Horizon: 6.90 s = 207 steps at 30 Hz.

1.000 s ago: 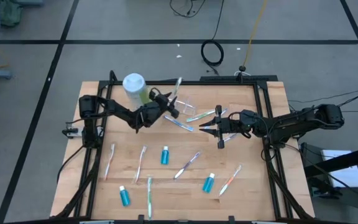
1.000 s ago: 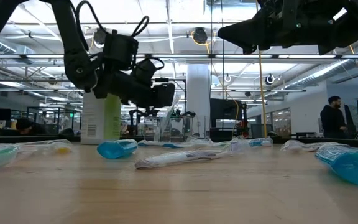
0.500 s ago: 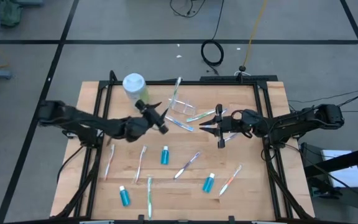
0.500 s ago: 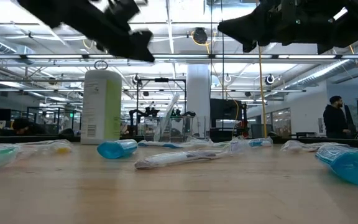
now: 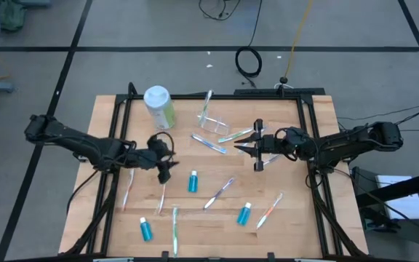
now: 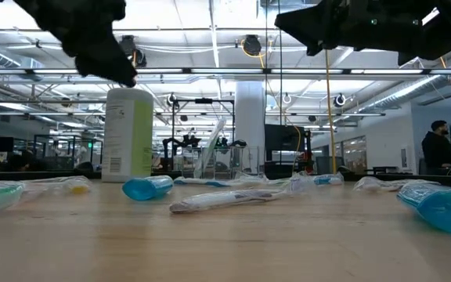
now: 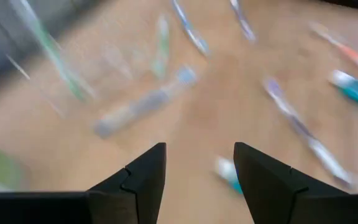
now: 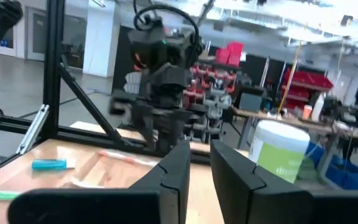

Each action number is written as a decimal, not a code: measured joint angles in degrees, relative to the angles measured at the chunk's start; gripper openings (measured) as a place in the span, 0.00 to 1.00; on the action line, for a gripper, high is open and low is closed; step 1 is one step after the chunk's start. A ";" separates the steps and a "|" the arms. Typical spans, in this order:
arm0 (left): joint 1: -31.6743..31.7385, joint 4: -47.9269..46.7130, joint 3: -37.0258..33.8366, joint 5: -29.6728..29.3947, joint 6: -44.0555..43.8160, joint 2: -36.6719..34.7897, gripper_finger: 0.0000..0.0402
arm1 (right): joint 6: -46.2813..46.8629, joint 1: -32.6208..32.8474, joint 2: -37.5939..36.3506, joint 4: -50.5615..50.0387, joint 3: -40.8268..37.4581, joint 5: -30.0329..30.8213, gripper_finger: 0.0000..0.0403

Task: Pick & Place toothbrushing station
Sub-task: Put the top blue mouthwash into the transparent organizer

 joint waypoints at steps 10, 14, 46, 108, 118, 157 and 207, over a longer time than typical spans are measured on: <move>-1.85 6.58 -1.32 3.06 -15.04 8.39 0.49 | 1.83 0.00 0.02 -0.09 0.00 -0.35 0.14; -0.70 11.92 -1.32 3.90 -21.34 13.74 0.49 | 1.83 0.00 0.02 -0.59 0.00 -0.36 0.14; 11.45 28.83 -1.17 22.96 -23.06 35.26 0.49 | 1.66 0.00 0.02 -1.37 0.00 -0.35 0.14; 18.61 10.31 17.69 41.94 3.05 34.23 0.38 | 1.66 0.02 0.04 -3.19 0.00 -0.37 0.14; 14.59 -10.67 20.98 37.76 -21.79 34.47 0.46 | 1.66 0.02 0.04 -3.21 0.00 -0.35 0.14; 2.46 -7.47 21.03 19.73 -43.68 44.47 0.46 | 0.56 0.00 0.04 -3.89 0.02 -0.13 0.14; 26.40 15.31 39.29 -20.52 8.18 44.51 0.28 | 0.59 0.00 0.04 -4.07 0.02 -0.15 0.14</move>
